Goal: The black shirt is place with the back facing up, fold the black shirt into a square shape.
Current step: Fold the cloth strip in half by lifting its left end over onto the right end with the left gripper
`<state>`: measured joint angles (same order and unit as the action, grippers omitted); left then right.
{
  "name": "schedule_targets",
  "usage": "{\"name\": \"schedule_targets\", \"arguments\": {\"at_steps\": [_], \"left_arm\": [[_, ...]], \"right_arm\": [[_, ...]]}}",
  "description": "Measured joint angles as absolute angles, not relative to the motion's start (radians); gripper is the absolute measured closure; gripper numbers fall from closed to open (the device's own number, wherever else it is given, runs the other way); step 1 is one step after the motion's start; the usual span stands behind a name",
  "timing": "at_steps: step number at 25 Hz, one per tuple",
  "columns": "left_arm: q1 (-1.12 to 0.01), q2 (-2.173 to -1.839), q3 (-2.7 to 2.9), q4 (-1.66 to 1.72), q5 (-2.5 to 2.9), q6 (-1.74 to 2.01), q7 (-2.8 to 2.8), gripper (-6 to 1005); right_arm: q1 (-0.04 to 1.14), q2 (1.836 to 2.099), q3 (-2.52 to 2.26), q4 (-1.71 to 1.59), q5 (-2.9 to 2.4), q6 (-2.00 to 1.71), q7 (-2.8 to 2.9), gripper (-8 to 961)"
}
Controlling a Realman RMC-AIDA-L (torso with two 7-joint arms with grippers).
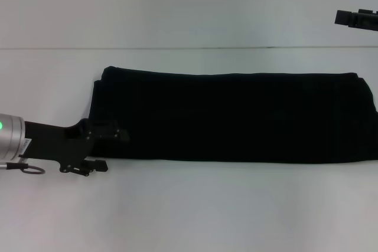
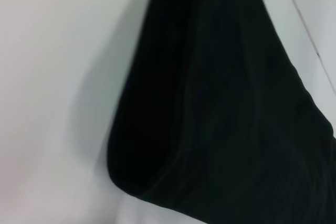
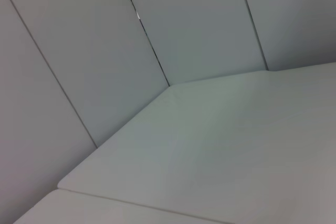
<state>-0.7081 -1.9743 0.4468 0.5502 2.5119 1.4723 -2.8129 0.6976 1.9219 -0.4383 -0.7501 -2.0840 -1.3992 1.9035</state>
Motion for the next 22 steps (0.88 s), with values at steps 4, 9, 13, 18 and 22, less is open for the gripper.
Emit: {"name": "schedule_targets", "arguments": {"at_steps": [4, 9, 13, 18, 22], "left_arm": [[-0.704, -1.973, 0.42, 0.55, 2.515, 1.471, -2.843, 84], [-0.701, -1.971, 0.399, 0.549, 2.523, 1.46, -2.86, 85], [-0.698, -1.971, 0.397, 0.538, 2.531, 1.432, -2.873, 85], [-0.697, -1.972, 0.397, 0.534, 2.531, 1.419, -2.897, 85], [-0.699, -1.973, 0.397, 0.533, 2.532, 1.418, -2.921, 85]], "right_arm": [[0.699, 1.922, -0.439, -0.75, -2.082, -1.4, 1.904, 26], [0.704, 1.923, -0.437, -0.75, -2.081, -1.396, 1.902, 26], [0.705, 1.925, -0.435, -0.75, -2.081, -1.393, 1.901, 27], [0.706, 1.926, -0.433, -0.75, -2.08, -1.392, 1.9, 28], [0.703, 1.926, -0.435, -0.75, -2.064, -1.391, 1.888, 28]]}}
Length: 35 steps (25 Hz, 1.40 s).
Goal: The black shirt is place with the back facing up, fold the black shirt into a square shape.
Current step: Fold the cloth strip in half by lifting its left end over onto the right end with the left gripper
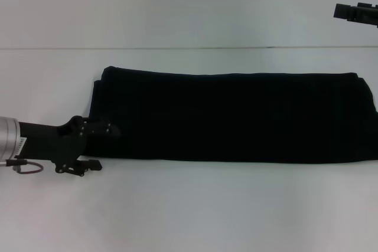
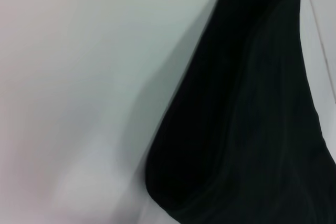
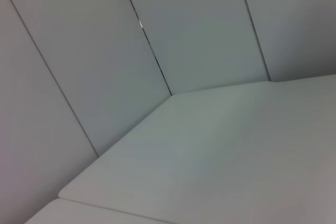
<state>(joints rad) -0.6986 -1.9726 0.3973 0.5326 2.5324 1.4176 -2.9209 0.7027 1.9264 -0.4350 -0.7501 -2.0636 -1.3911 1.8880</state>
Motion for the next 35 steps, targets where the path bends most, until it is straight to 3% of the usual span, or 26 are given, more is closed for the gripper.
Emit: {"name": "schedule_targets", "arguments": {"at_steps": [35], "left_arm": [[-0.681, -1.979, 0.395, 0.525, 2.52, 1.335, -2.953, 88]], "right_arm": [[0.69, 1.929, -0.433, -0.75, -2.056, -1.391, 1.876, 30]]}}
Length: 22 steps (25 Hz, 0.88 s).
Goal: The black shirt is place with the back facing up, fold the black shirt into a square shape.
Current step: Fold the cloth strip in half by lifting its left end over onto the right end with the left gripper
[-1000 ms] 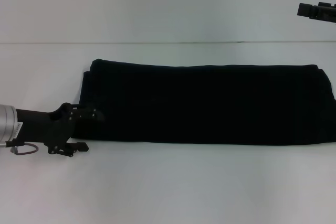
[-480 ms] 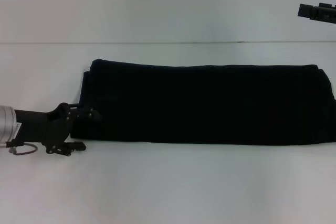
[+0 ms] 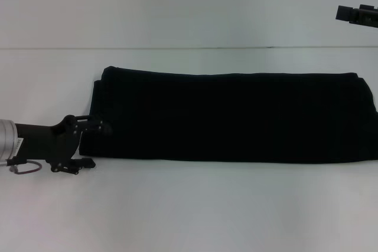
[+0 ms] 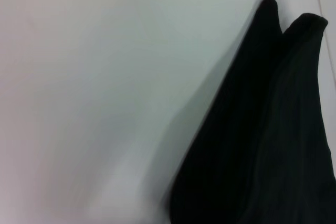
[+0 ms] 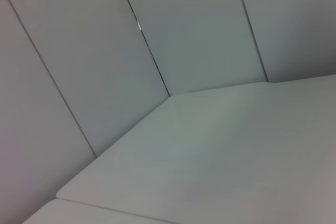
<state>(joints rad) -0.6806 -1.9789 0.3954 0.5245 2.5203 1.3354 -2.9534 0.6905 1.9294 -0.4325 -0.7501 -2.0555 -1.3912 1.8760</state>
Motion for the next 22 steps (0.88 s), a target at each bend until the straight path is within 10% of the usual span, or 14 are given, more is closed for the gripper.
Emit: {"name": "schedule_targets", "arguments": {"at_steps": [22], "left_arm": [[-0.683, -1.977, 0.382, 0.514, 2.52, 1.284, -2.931, 89]], "right_arm": [[0.686, 1.929, -0.429, -0.75, -2.055, -1.391, 1.876, 30]]}}
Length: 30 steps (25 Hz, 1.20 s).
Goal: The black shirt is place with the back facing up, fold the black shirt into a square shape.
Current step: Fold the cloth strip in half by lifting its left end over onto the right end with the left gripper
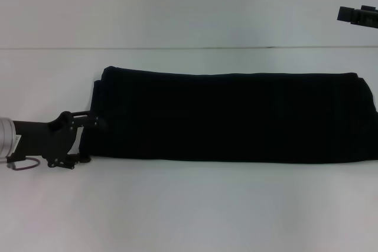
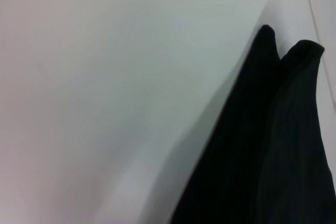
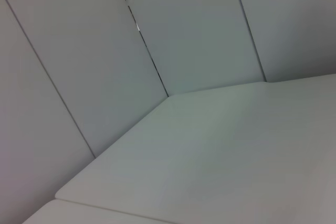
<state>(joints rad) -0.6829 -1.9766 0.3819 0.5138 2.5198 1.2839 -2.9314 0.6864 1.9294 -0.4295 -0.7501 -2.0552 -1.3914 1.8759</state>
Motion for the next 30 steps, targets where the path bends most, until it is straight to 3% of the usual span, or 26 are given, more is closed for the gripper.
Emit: {"name": "schedule_targets", "arguments": {"at_steps": [30], "left_arm": [[-0.696, -1.973, 0.39, 0.506, 2.513, 1.26, -2.847, 161]], "right_arm": [[0.684, 1.927, -0.43, -0.75, -2.054, -1.391, 1.876, 31]]}}
